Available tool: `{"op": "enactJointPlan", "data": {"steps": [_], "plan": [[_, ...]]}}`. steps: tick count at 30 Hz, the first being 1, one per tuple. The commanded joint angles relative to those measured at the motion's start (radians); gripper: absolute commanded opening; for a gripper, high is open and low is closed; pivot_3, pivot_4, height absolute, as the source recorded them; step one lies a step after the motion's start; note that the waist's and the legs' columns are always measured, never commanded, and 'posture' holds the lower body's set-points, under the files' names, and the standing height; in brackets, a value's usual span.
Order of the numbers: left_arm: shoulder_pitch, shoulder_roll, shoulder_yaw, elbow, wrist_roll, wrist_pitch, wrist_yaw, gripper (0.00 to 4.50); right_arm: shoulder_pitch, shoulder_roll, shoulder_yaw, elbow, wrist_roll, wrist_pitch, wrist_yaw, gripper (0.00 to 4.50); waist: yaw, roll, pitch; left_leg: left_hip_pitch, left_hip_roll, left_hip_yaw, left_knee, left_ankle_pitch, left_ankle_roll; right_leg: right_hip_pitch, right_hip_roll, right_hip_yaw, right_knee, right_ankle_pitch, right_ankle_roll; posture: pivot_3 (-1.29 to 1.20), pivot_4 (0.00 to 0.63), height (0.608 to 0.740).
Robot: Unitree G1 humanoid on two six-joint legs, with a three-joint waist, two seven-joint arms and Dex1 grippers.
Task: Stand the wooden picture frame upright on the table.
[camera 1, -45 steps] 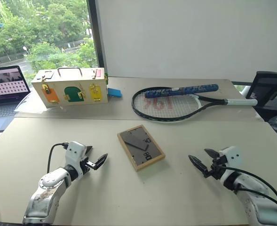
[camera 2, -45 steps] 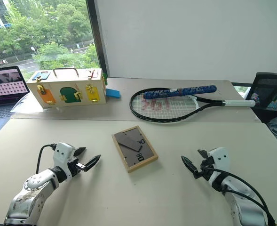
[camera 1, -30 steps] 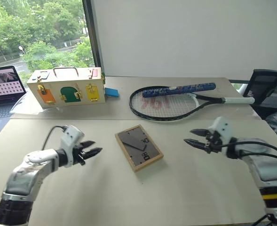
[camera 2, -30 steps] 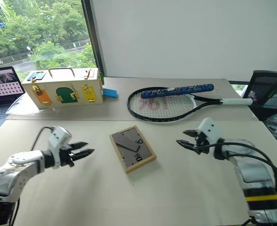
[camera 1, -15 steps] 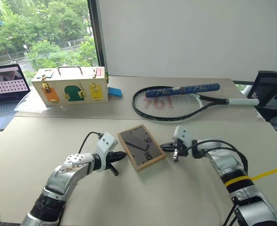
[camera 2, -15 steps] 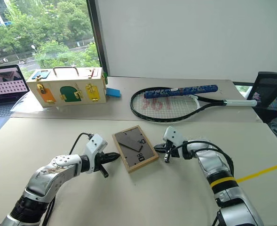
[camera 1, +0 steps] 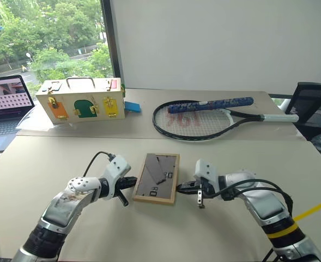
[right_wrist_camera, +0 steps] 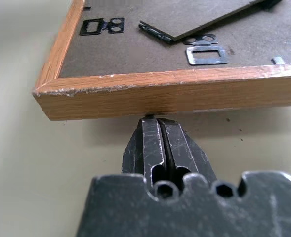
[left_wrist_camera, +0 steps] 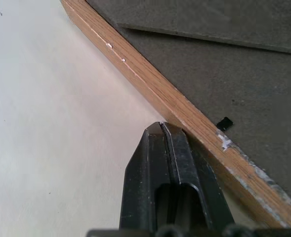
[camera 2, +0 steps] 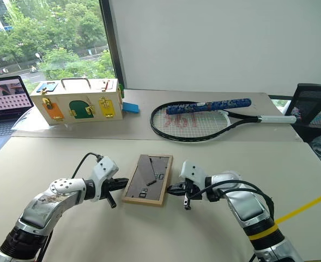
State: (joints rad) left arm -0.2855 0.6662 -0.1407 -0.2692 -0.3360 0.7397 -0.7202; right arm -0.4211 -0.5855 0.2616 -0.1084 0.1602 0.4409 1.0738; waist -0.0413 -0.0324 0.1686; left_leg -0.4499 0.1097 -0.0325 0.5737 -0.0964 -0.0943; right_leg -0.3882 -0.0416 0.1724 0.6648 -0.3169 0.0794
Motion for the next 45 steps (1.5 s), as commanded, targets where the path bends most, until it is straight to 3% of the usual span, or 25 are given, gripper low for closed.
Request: {"op": "enactJointPlan", "data": {"steps": [1, 11, 26, 28, 30, 33, 36, 39, 42, 44, 45], "plan": [[0.047, 0.036, -0.012, -0.030, -0.012, 0.026, -0.048, 0.00, -0.047, -0.035, -0.027, 0.082, -0.036, -0.058, -0.017, 0.02, -0.002, 0.000, 0.000, 0.000, 0.000, 0.000, 0.000, 0.000, 0.000, 0.000, 0.000, 0.000, 0.000, 0.000, 0.000, 0.00, 0.150, 0.739], [0.079, 0.025, -0.018, -0.106, -0.056, 0.089, -0.054, 0.00, -0.112, 0.002, -0.008, 0.215, -0.072, -0.141, -0.035, 0.02, -0.001, 0.000, 0.000, 0.001, 0.000, 0.000, 0.000, 0.000, 0.000, 0.001, 0.000, 0.000, 0.000, 0.000, 0.000, 0.00, 0.150, 0.739], [0.099, 0.045, -0.002, -0.106, -0.067, 0.106, -0.058, 0.00, -0.114, 0.037, -0.009, 0.220, -0.083, -0.141, -0.042, 0.02, -0.001, 0.000, 0.000, 0.001, 0.000, 0.000, 0.000, 0.000, 0.000, 0.001, 0.000, 0.000, 0.000, 0.000, 0.000, 0.00, 0.150, 0.739], [0.098, 0.037, 0.051, -0.072, -0.075, 0.106, -0.038, 0.00, -0.105, 0.014, -0.030, 0.199, -0.069, -0.127, -0.031, 0.02, -0.001, 0.000, 0.000, 0.001, 0.000, 0.000, 0.000, 0.000, 0.000, 0.001, 0.000, 0.000, 0.000, 0.000, 0.000, 0.00, 0.150, 0.739], [0.066, -0.018, 0.221, -0.016, -0.166, 0.229, 0.030, 0.00, -0.085, -0.030, -0.070, 0.157, -0.036, -0.111, -0.002, 0.02, -0.001, 0.000, 0.000, 0.001, 0.000, 0.000, 0.000, 0.000, 0.000, 0.001, 0.000, 0.000, 0.000, 0.000, 0.000, 0.00, 0.150, 0.739], [0.021, -0.015, 0.401, 0.036, -0.299, 0.408, 0.040, 0.63, -0.057, -0.094, -0.137, 0.083, 0.050, -0.079, 0.062, 0.00, 0.000, -0.001, 0.000, 0.001, 0.000, 0.000, 0.000, 0.000, 0.000, 0.000, 0.000, 0.000, 0.001, 0.000, 0.000, 0.00, 0.150, 0.739], [-0.042, -0.022, 0.547, 0.080, -0.451, 0.572, 0.028, 1.62, -0.042, -0.148, -0.181, 0.026, 0.122, -0.044, 0.113, 0.00, -0.006, -0.001, 0.000, 0.000, 0.000, -0.001, 0.000, 0.000, 0.000, 0.000, 0.000, 0.000, 0.001, -0.001, 0.001, 0.00, 0.150, 0.739], [-0.060, -0.032, 0.592, 0.080, -0.492, 0.639, 0.058, 2.70, -0.037, -0.183, -0.196, -0.033, 0.176, 0.005, 0.147, 0.00, -0.005, -0.001, 0.000, 0.000, 0.000, -0.001, 0.000, 0.000, 0.000, 0.000, 0.000, -0.001, 0.001, -0.001, 0.001, 0.00, 0.150, 0.739], [-0.032, 0.009, 0.545, 0.039, -0.508, 0.716, 0.058, 3.78, -0.038, -0.193, -0.193, -0.068, 0.201, 0.017, 0.161, 0.00, -0.006, -0.001, 0.000, 0.000, 0.000, -0.001, 0.000, 0.000, 0.000, 0.000, 0.000, -0.001, 0.001, 0.000, 0.000, 0.00, 0.150, 0.739], [-0.050, -0.002, 0.572, 0.090, -0.590, 0.819, 0.036, 4.47, -0.033, -0.199, -0.179, -0.084, 0.200, 0.008, 0.170, 0.00, -0.005, -0.001, 0.000, 0.000, 0.000, -0.001, 0.000, 0.000, 0.000, 0.000, 0.000, -0.001, 0.000, 0.000, 0.000, 0.00, 0.150, 0.739], [-0.058, -0.005, 0.582, 0.115, -0.623, 0.851, 0.034, 4.47, -0.030, -0.202, -0.174, -0.089, 0.198, 0.004, 0.173, 0.00, -0.004, -0.001, 0.000, 0.000, 0.000, -0.001, 0.000, 0.000, 0.000, 0.000, 0.000, -0.001, 0.001, 0.000, 0.000, 0.00, 0.150, 0.739]]}}
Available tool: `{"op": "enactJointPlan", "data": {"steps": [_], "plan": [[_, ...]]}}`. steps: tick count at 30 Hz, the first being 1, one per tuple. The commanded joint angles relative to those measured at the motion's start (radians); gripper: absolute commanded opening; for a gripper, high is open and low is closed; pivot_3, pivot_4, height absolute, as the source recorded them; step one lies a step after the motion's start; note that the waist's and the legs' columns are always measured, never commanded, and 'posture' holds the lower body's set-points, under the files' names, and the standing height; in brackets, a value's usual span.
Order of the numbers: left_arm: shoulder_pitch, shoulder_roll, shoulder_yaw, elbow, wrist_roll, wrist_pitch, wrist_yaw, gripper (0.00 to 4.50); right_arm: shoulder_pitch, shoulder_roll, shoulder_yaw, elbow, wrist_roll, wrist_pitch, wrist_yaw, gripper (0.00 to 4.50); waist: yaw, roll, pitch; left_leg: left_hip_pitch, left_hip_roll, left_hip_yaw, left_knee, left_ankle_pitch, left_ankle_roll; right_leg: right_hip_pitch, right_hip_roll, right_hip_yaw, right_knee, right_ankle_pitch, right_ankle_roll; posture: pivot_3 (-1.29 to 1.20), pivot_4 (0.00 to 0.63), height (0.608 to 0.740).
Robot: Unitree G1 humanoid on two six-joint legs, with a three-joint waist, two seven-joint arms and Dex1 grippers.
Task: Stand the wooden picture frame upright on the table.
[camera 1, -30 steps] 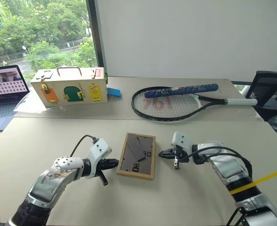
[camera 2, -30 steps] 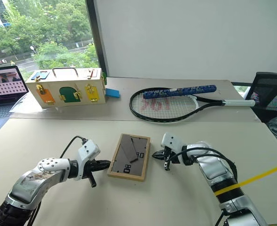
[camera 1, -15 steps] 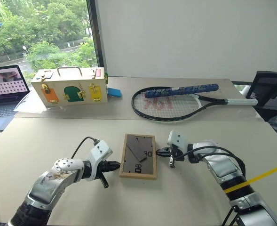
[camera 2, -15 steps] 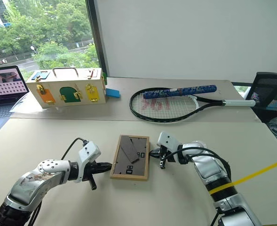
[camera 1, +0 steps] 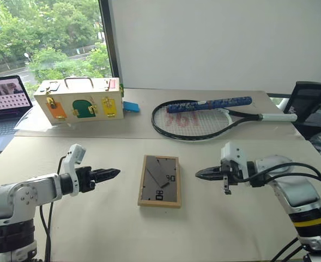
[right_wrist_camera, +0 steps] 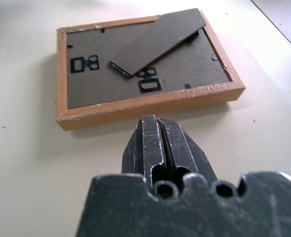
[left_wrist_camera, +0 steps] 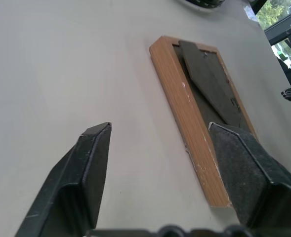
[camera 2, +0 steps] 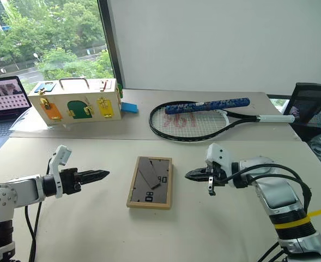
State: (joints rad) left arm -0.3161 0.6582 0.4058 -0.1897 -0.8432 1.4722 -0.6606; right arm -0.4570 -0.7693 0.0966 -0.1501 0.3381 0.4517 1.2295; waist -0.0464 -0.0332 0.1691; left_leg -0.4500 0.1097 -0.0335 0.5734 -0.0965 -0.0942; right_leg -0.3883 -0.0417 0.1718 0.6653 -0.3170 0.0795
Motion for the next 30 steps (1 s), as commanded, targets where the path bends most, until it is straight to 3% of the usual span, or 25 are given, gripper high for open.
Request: {"op": "enactJointPlan", "data": {"steps": [1, 4, 12, 20, 30], "plan": [[-0.029, 0.013, 0.018, 0.063, -0.145, 0.137, -0.019, 4.47, 0.013, -0.018, -0.002, -0.047, 0.007, -0.032, 0.017, 0.00, 0.001, 0.000, 0.000, 0.000, 0.000, 0.000, 0.000, 0.000, 0.000, 0.000, 0.000, 0.000, 0.000, 0.000, 0.000, 0.00, 0.150, 0.739], [-0.028, 0.037, -0.051, 0.116, -0.244, 0.142, 0.029, 4.47, 0.029, -0.008, 0.009, -0.032, -0.020, -0.079, 0.005, 0.00, 0.004, 0.000, 0.000, 0.000, 0.000, 0.000, 0.000, 0.000, 0.000, 0.000, 0.000, 0.000, 0.000, 0.000, 0.000, 0.00, 0.150, 0.739], [-0.049, -0.031, -0.150, 0.190, -0.461, 0.142, 0.244, 4.47, 0.049, 0.005, 0.054, 0.113, -0.131, -0.225, -0.029, 0.00, 0.003, 0.000, 0.000, 0.000, 0.000, 0.000, 0.000, 0.000, 0.000, 0.000, 0.000, 0.000, 0.000, 0.000, 0.000, 0.00, 0.150, 0.739], [-0.091, -0.230, -0.148, 0.212, -0.460, 0.142, 0.477, 4.47, -0.020, 0.106, 0.129, 0.259, -0.212, -0.361, -0.046, 0.00, 0.014, 0.001, -0.001, 0.000, -0.002, -0.001, 0.002, 0.000, 0.000, 0.002, -0.001, 0.000, 0.000, 0.001, 0.001, 0.00, 0.150, 0.739], [-0.113, -0.375, -0.160, 0.235, -0.503, 0.142, 0.585, 4.47, -0.050, 0.179, 0.155, 0.332, -0.233, -0.412, -0.036, 0.00, 0.041, 0.001, -0.002, 0.004, -0.004, -0.002, 0.002, 0.001, -0.001, 0.007, -0.003, 0.000, -0.001, 0.001, 0.002, 0.00, 0.150, 0.739]]}}
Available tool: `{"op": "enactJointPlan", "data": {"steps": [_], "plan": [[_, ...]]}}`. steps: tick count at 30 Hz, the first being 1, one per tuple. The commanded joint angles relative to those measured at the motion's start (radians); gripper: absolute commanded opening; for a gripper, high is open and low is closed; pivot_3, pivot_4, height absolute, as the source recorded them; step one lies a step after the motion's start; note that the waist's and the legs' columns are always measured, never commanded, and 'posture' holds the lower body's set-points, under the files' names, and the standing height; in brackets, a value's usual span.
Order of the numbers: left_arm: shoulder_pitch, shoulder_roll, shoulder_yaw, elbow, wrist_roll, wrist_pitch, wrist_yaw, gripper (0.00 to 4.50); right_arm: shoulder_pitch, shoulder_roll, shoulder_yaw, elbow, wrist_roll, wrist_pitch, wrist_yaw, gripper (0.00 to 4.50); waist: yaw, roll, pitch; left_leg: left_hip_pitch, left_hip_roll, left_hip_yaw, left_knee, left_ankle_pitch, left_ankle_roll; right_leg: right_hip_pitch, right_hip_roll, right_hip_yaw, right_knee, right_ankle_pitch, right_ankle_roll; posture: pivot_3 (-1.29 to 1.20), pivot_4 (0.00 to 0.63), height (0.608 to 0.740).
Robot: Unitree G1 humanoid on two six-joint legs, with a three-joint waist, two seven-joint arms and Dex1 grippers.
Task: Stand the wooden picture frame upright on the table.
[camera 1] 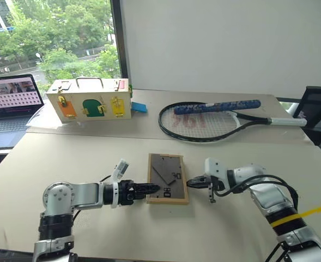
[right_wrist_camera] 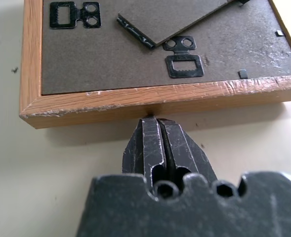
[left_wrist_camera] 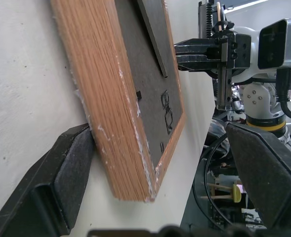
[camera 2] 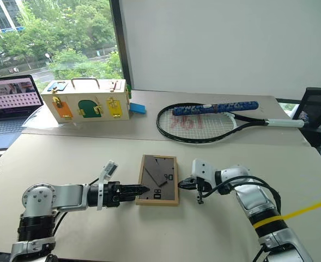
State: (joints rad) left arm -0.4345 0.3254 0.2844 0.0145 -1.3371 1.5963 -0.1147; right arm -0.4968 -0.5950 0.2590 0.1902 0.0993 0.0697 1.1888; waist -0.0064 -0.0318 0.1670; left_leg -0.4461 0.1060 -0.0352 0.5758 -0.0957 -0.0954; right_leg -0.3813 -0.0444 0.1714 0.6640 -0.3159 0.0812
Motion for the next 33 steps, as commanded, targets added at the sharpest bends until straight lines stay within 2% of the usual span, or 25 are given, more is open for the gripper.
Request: {"op": "enactJointPlan", "data": {"steps": [1, 3, 4, 6, 8, 9, 10, 13, 16, 20, 24, 28, 33], "plan": [[0.003, -0.046, -0.032, 0.033, -0.013, 0.018, 0.046, 4.47, -0.010, 0.006, -0.008, -0.008, 0.006, -0.031, 0.005, 0.00, 0.002, 0.000, 0.000, 0.000, 0.000, 0.000, 0.000, 0.000, 0.000, 0.000, 0.000, 0.000, 0.000, 0.000, 0.000, 0.00, 0.150, 0.739], [0.006, -0.036, -0.013, 0.036, -0.020, 0.018, 0.054, 4.47, -0.003, 0.005, -0.010, -0.012, 0.006, -0.030, 0.002, 0.00, 0.001, 0.000, 0.000, 0.000, 0.000, 0.000, 0.000, 0.000, 0.000, 0.000, 0.000, 0.000, 0.000, 0.000, 0.000, 0.00, 0.150, 0.739], [0.008, -0.026, -0.001, 0.039, -0.025, 0.018, 0.055, 4.06, 0.001, 0.004, -0.011, -0.013, 0.006, -0.028, 0.000, 0.00, 0.000, 0.000, 0.000, 0.000, 0.000, 0.000, 0.000, 0.000, 0.000, 0.000, 0.000, 0.000, 0.000, 0.000, 0.000, 0.00, 0.150, 0.739], [0.015, -0.003, 0.019, 0.040, -0.052, 0.018, 0.045, 3.60, 0.009, 0.001, -0.013, -0.018, 0.005, -0.027, -0.003, 0.00, -0.005, 0.000, 0.000, 0.000, 0.000, 0.000, 0.000, 0.000, 0.000, 0.000, 0.000, 0.000, 0.000, 0.000, 0.000, 0.00, 0.150, 0.739], [0.014, 0.030, 0.047, 0.051, -0.111, 0.018, 0.015, 2.83, 0.012, -0.001, -0.017, -0.021, 0.006, -0.025, -0.009, 0.00, -0.010, 0.000, 0.000, 0.000, 0.000, 0.000, -0.001, 0.000, 0.000, -0.001, 0.000, 0.000, 0.000, 0.000, 0.000, 0.00, 0.150, 0.739], [0.012, 0.043, 0.060, 0.063, -0.127, 0.018, 0.001, 2.63, 0.012, -0.002, -0.020, -0.023, 0.008, -0.023, -0.011, 0.00, -0.014, 0.000, 0.000, -0.001, 0.000, 0.000, -0.001, 0.000, 0.000, -0.002, 0.000, 0.000, 0.000, 0.000, 0.000, 0.00, 0.150, 0.739], [0.009, 0.051, 0.065, 0.078, -0.132, 0.016, -0.008, 2.13, 0.013, -0.005, -0.025, -0.032, 0.014, -0.018, -0.010, 0.00, -0.016, 0.000, 0.000, -0.001, 0.000, -0.001, -0.002, 0.000, 0.000, -0.003, 0.000, 0.000, 0.001, 0.000, 0.000, 0.00, 0.150, 0.739], [-0.001, 0.044, 0.054, 0.109, -0.141, 0.000, -0.009, 1.17, 0.012, -0.018, -0.042, -0.065, 0.034, 0.004, -0.005, 0.00, -0.018, 0.000, 0.000, -0.001, 0.000, -0.001, -0.003, 0.000, -0.001, -0.003, 0.000, 0.000, 0.001, 0.000, 0.000, 0.00, 0.150, 0.739], [-0.004, 0.032, 0.037, 0.109, -0.140, -0.015, -0.008, 1.14, 0.001, -0.058, -0.085, -0.116, 0.078, 0.072, 0.010, 0.00, -0.016, 0.000, 0.000, -0.002, 0.000, -0.001, -0.002, 0.000, -0.001, -0.003, 0.000, 0.000, 0.001, 0.000, 0.000, 0.00, 0.150, 0.739], [-0.029, 0.066, 0.053, 0.142, -0.149, -0.018, -0.022, 1.14, -0.047, -0.108, -0.199, -0.186, 0.234, 0.290, 0.014, 0.00, -0.012, 0.000, 0.000, -0.003, 0.000, -0.001, -0.002, 0.001, -0.001, -0.004, 0.000, 0.000, 0.001, 0.000, 0.000, 0.00, 0.150, 0.739], [-0.055, 0.121, 0.036, 0.152, -0.162, 0.013, -0.084, 1.14, -0.122, -0.109, -0.281, -0.268, 0.410, 0.542, -0.020, 0.00, -0.022, 0.000, 0.000, -0.003, 0.000, -0.001, -0.003, 0.000, -0.001, -0.005, 0.000, 0.000, 0.001, 0.000, -0.001, 0.00, 0.150, 0.739], [-0.082, 0.142, 0.008, 0.164, -0.192, 0.018, -0.144, 1.14, -0.156, -0.098, -0.262, -0.348, 0.524, 0.728, -0.025, 1.16, -0.030, 0.000, 0.000, -0.004, 0.000, -0.001, -0.004, 0.000, -0.001, -0.006, 0.000, 0.000, 0.000, 0.000, -0.001, 0.00, 0.150, 0.739], [-0.102, 0.184, -0.076, 0.136, -0.258, 0.018, -0.220, 1.14, -0.213, -0.028, -0.152, -0.266, 0.413, 0.689, -0.108, 2.91, -0.033, -0.001, 0.001, -0.007, 0.000, -0.002, -0.003, 0.000, -0.001, -0.008, 0.000, -0.001, 0.000, 0.000, -0.001, 0.00, 0.150, 0.739]]}}
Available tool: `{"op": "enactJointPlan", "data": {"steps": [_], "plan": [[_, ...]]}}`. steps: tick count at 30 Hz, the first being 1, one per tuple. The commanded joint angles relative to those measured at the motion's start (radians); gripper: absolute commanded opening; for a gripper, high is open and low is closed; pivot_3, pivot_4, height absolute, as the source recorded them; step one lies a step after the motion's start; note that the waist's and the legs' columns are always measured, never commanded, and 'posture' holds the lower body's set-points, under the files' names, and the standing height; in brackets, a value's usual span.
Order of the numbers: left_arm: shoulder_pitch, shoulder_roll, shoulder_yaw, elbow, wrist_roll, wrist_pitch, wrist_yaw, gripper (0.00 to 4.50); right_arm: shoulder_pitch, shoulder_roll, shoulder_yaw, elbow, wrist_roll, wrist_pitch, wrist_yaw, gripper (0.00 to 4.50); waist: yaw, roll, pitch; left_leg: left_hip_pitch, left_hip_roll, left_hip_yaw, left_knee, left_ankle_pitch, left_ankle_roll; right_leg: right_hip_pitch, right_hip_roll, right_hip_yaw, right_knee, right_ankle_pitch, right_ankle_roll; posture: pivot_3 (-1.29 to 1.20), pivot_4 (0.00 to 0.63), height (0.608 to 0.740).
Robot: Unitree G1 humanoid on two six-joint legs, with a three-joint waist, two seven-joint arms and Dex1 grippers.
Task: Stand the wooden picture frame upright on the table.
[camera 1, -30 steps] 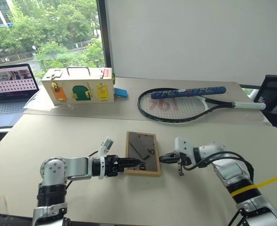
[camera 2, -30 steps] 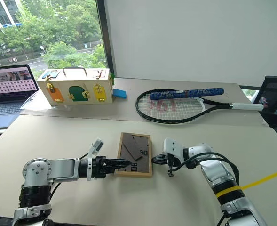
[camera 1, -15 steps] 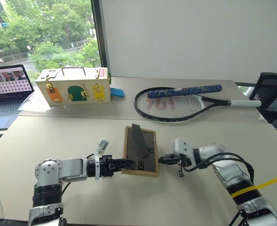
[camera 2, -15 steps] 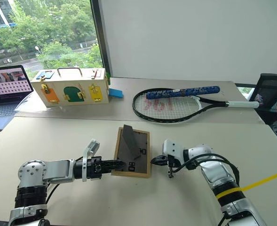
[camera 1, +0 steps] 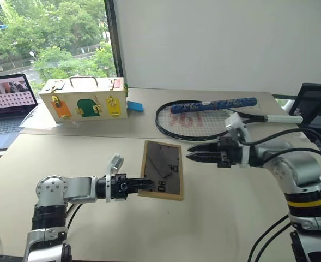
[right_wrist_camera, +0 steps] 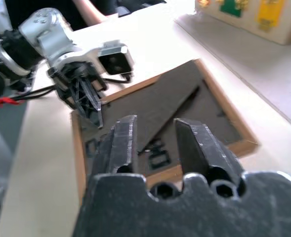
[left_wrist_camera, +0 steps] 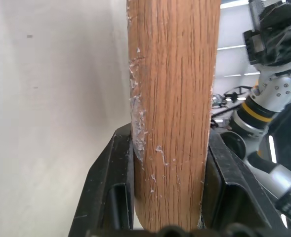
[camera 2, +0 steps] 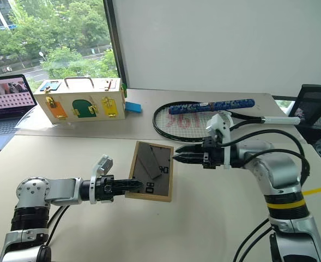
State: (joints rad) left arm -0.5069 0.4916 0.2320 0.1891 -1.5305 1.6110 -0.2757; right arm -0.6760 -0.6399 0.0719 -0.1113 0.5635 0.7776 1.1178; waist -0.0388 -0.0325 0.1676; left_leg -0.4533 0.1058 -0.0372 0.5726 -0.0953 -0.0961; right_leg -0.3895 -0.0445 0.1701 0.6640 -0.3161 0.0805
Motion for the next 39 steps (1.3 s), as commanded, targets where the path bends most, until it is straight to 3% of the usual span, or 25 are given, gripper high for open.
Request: {"op": "enactJointPlan", "data": {"steps": [1, 5, 18, 25, 33, 37, 39], "plan": [[-0.036, 0.021, -0.027, -0.035, -0.065, 0.003, -0.064, 1.14, -0.036, 0.019, 0.050, 0.046, -0.059, -0.020, -0.034, 3.30, -0.001, 0.000, 0.000, 0.000, 0.000, 0.000, 0.000, 0.000, 0.000, 0.000, 0.000, 0.000, 0.000, 0.000, 0.000, 0.00, 0.150, 0.739], [-0.056, 0.026, -0.043, -0.031, -0.065, 0.002, -0.078, 1.14, -0.037, 0.029, 0.100, 0.072, -0.065, 0.003, -0.010, 4.48, -0.001, 0.000, 0.000, -0.002, 0.000, 0.000, 0.000, 0.000, 0.000, -0.002, 0.000, 0.000, 0.000, 0.000, 0.000, 0.00, 0.150, 0.739], [-0.070, 0.029, -0.039, 0.000, -0.037, -0.025, -0.114, 1.14, -0.001, 0.039, 0.066, -0.105, 0.024, -0.101, 0.117, 4.48, -0.001, 0.000, 0.000, -0.003, 0.000, -0.001, 0.000, 0.000, 0.000, -0.002, 0.000, -0.001, 0.000, 0.000, 0.000, 0.00, 0.150, 0.739], [-0.073, 0.055, -0.021, 0.016, 0.006, -0.037, -0.153, 1.14, 0.093, -0.066, -0.061, -0.291, 0.128, -0.058, 0.093, 4.48, 0.008, 0.000, 0.000, -0.004, 0.000, -0.001, 0.000, 0.000, 0.000, -0.002, 0.000, -0.002, -0.001, 0.000, 0.000, 0.00, 0.150, 0.739], [-0.095, 0.068, -0.021, 0.031, 0.017, -0.013, -0.202, 1.14, 0.165, -0.144, -0.045, -0.034, -0.288, -0.545, -0.029, 4.48, 0.000, 0.000, 0.000, -0.004, 0.000, -0.002, 0.001, 0.000, 0.000, -0.003, 0.000, -0.002, 0.000, 0.000, 0.000, 0.00, 0.150, 0.739], [-0.114, 0.084, -0.021, 0.061, 0.019, 0.003, -0.230, 1.14, 0.177, -0.242, 0.022, 0.205, -0.674, -1.136, -0.228, 4.48, 0.008, 0.000, 0.000, -0.004, 0.000, -0.002, 0.001, 0.000, 0.000, -0.003, 0.000, -0.002, -0.001, 0.000, 0.000, 0.00, 0.150, 0.739], [-0.120, 0.082, -0.027, 0.065, 0.026, 0.003, -0.236, 1.14, 0.152, -0.231, 0.031, 0.276, -0.824, -1.381, -0.402, 4.48, 0.008, 0.000, 0.000, -0.004, 0.000, -0.002, 0.000, 0.000, 0.000, -0.004, 0.000, -0.002, -0.001, 0.000, 0.000, 0.00, 0.150, 0.739]]}}
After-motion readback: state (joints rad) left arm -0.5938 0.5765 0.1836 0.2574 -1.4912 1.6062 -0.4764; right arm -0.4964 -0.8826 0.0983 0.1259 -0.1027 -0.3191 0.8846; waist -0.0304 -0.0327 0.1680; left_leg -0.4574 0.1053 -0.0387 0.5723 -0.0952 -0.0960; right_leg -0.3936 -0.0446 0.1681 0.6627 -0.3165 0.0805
